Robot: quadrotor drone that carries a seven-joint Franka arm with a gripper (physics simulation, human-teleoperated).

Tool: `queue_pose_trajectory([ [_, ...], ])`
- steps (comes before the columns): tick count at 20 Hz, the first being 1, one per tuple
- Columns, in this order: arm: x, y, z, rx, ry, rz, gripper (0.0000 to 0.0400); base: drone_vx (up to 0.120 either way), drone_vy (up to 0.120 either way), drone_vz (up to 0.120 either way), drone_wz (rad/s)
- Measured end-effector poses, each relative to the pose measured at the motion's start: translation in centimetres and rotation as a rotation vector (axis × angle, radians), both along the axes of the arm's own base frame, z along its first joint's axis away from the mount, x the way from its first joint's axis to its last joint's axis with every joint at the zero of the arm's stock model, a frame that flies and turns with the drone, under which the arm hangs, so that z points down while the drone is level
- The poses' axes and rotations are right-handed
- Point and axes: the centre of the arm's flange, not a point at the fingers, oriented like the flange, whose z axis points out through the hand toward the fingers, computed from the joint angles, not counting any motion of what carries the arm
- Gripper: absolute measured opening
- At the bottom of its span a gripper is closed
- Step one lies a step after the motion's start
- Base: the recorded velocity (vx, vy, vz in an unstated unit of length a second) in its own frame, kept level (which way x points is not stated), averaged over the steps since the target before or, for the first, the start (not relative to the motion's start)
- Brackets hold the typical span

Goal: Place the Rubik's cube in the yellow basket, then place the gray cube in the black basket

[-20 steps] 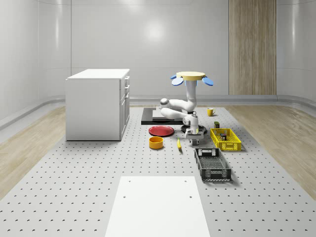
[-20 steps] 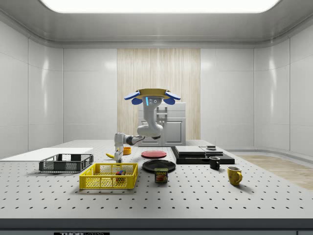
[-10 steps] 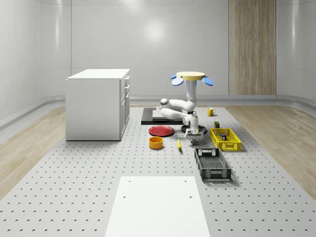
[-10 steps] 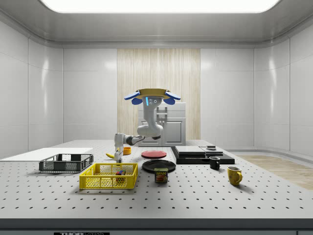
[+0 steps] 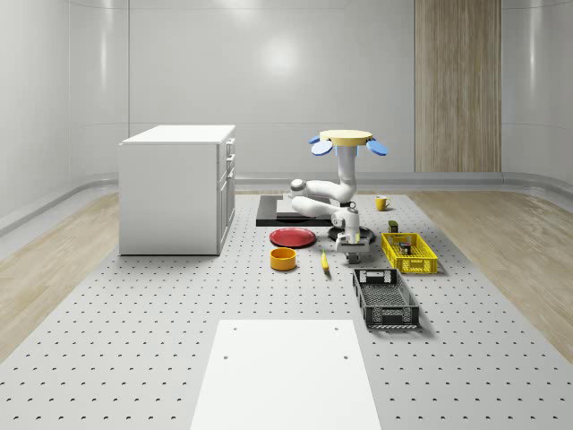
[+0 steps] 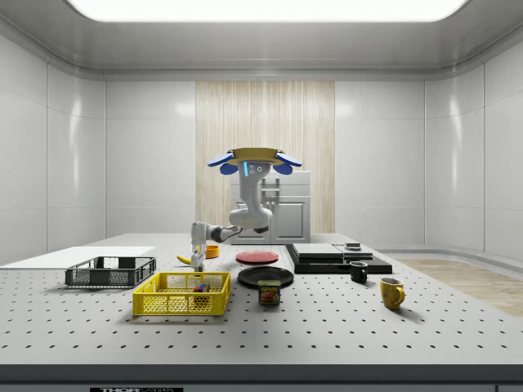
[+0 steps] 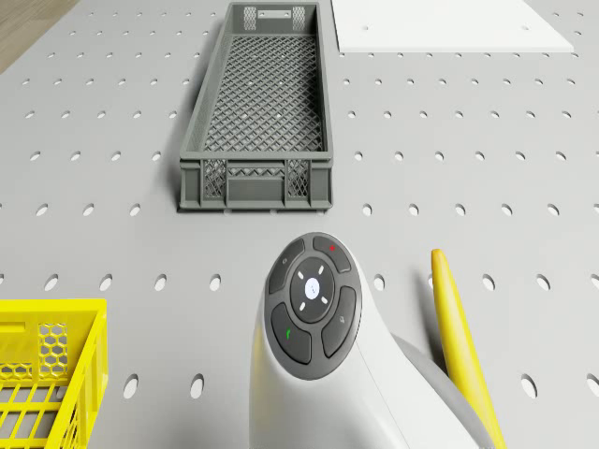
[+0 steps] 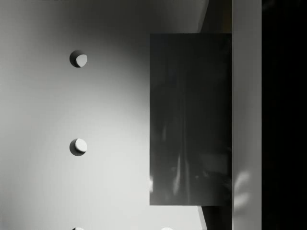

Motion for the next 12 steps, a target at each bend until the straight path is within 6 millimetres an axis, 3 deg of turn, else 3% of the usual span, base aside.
queue_pose_trajectory([
  [1,0.0,0.0,-0.3,0.000,0.000,0.000,0.0251,0.000,0.000,0.000,0.000],
  [12,0.0,0.0,-2.6,0.000,0.000,0.000,0.0250,0.000,0.000,0.120,0.000],
])
